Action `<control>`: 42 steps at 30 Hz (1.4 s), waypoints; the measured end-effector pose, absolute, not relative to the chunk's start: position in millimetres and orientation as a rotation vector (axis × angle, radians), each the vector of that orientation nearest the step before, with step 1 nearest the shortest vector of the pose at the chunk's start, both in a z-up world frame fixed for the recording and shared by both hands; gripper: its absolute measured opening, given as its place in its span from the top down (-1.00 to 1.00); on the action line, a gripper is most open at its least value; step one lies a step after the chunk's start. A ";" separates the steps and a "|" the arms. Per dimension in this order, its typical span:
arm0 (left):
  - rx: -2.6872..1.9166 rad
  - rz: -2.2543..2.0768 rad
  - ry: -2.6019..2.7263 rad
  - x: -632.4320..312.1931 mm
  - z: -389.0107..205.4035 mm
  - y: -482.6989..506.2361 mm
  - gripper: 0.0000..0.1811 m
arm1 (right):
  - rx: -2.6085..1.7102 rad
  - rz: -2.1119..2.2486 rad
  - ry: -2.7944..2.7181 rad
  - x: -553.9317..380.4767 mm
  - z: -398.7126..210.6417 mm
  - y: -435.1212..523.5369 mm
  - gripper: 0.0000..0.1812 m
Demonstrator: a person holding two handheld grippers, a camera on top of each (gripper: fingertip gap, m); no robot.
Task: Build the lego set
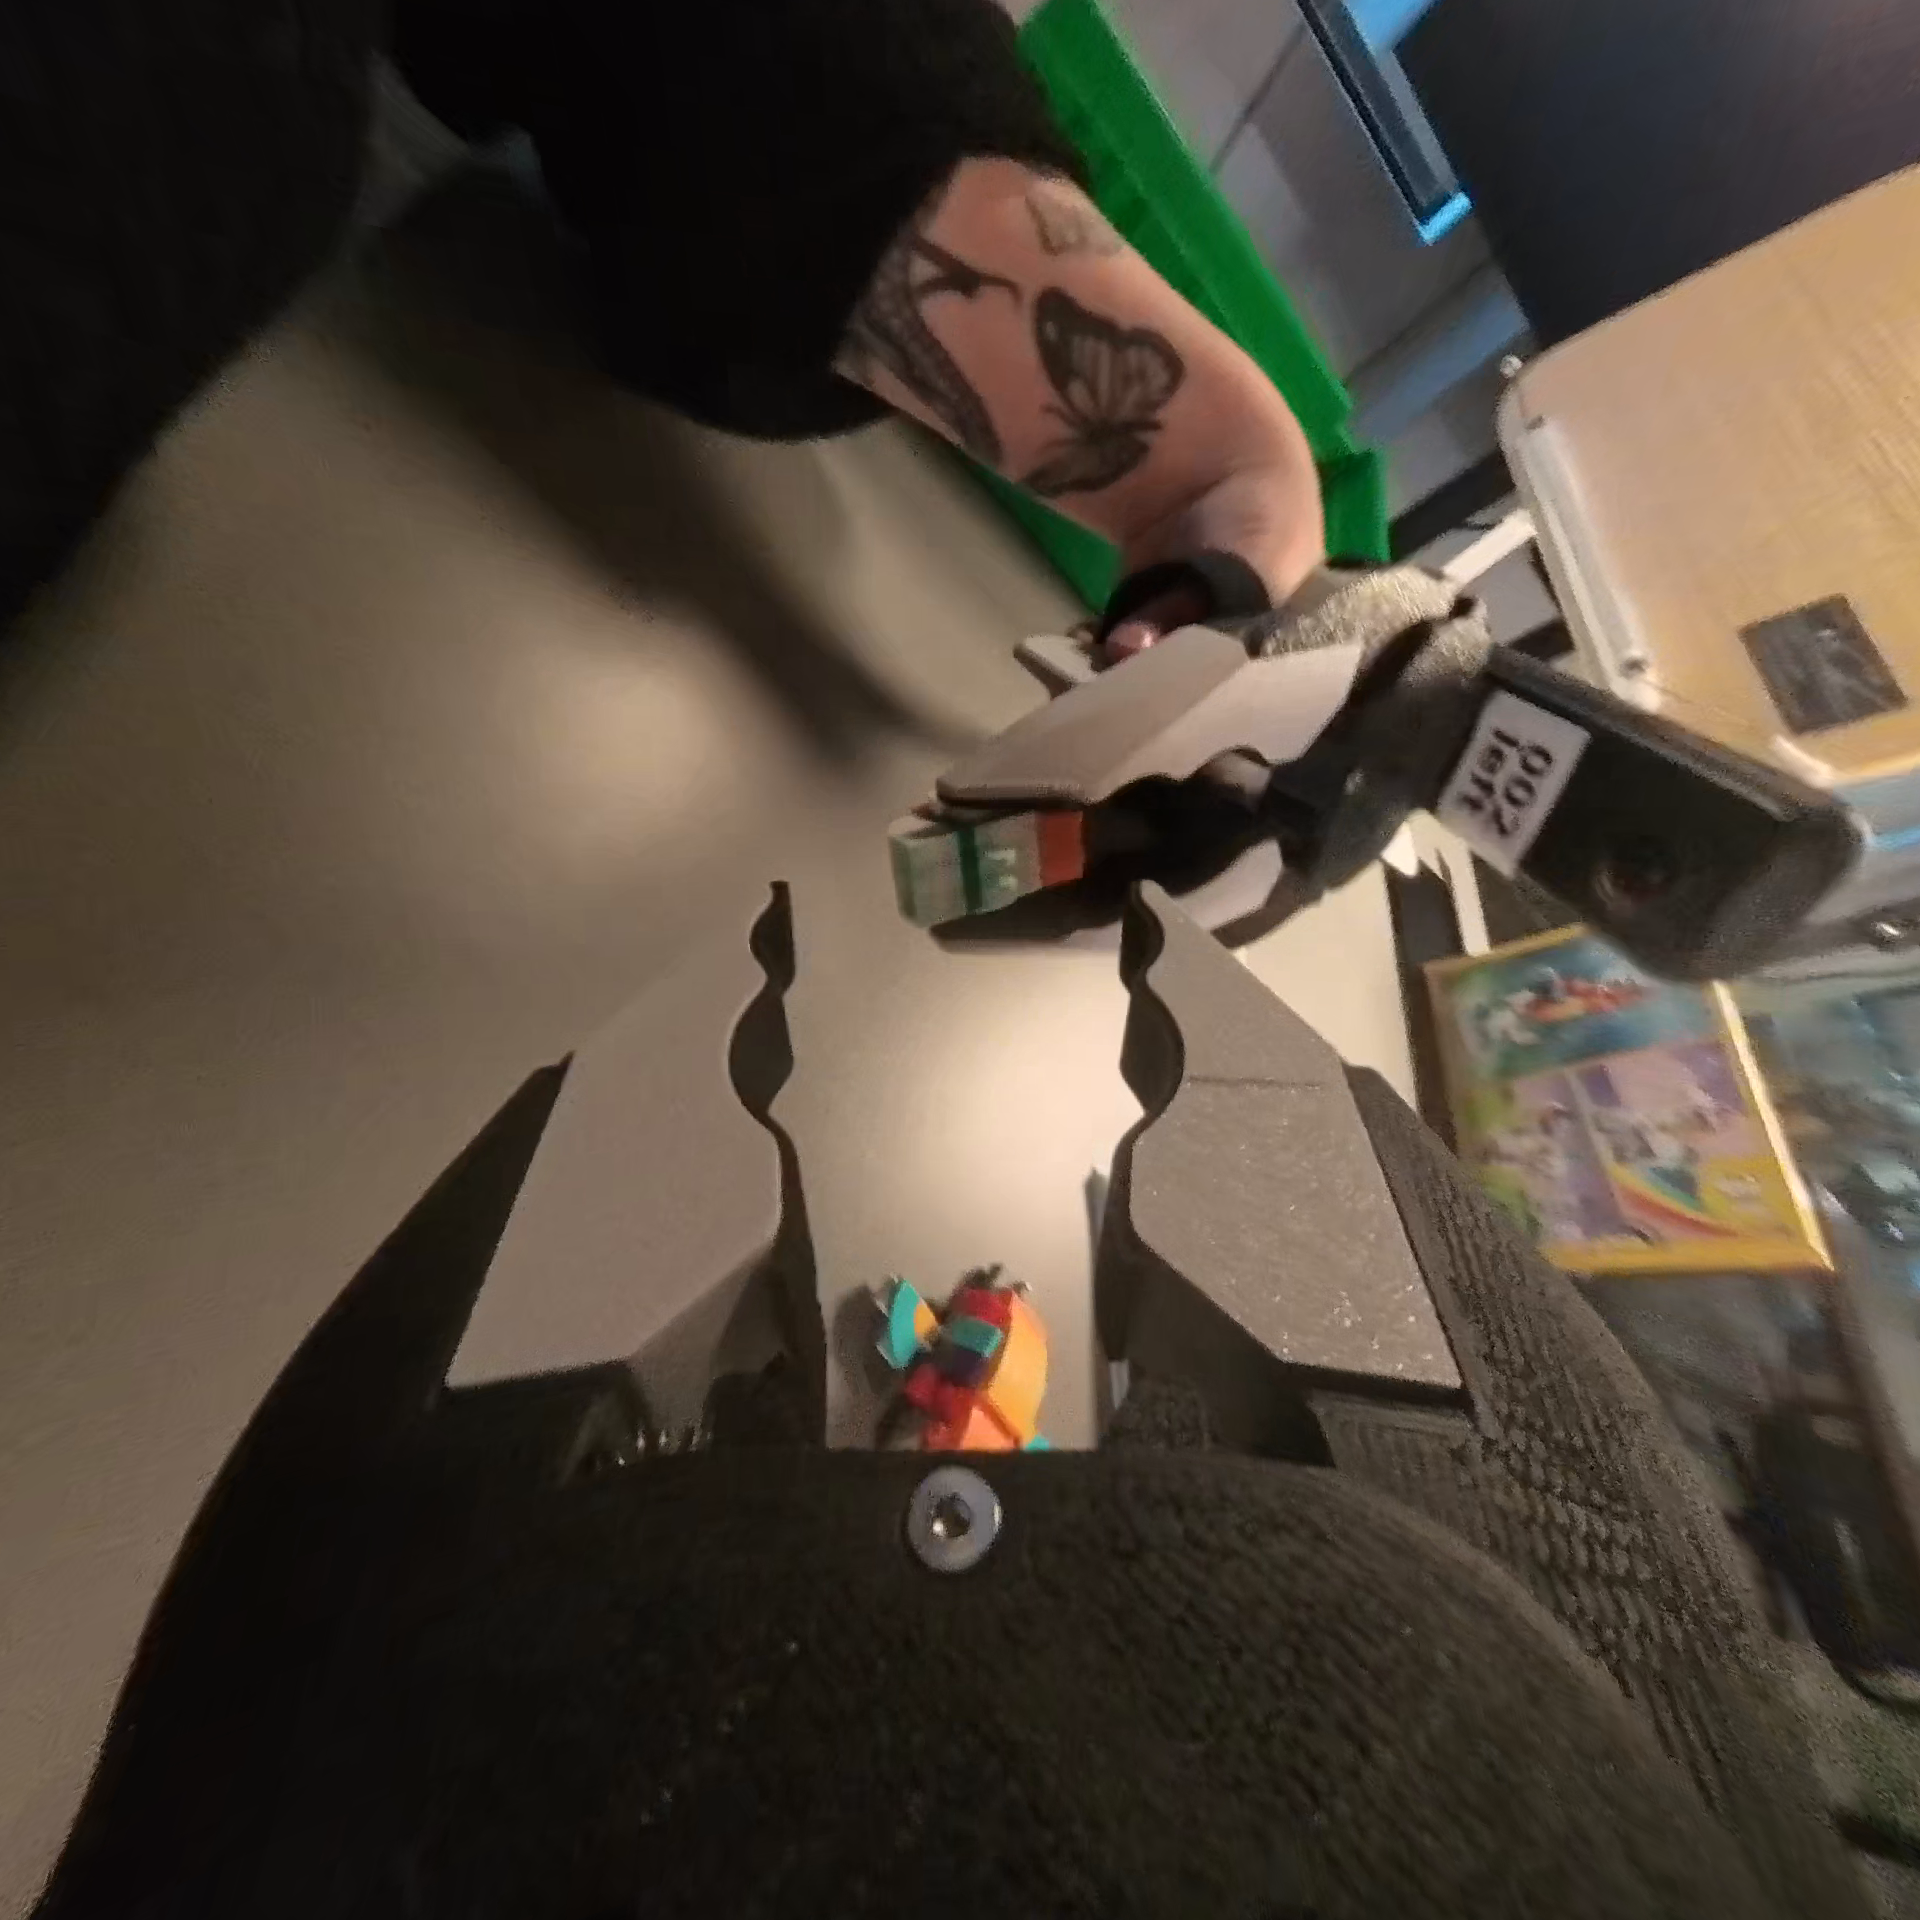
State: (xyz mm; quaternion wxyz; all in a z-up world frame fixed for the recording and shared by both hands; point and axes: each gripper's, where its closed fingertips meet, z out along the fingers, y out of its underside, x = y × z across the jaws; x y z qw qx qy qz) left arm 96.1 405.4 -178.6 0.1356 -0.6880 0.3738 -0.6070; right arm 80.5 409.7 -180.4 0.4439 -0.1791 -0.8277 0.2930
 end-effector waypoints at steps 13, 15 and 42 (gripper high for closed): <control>-1.822 -1.468 0.896 108.3 -146.8 431.5 0.33 | -0.557 0.948 -1.827 79.9 -144.9 422.9 0.58; -1.681 -1.154 0.886 105.1 -137.7 441.0 0.19 | -0.594 1.012 -1.701 82.4 -129.7 431.2 0.58; -1.695 -1.465 0.257 104.1 -123.1 446.9 0.76 | -0.625 0.961 -1.700 99.4 -121.9 436.1 0.42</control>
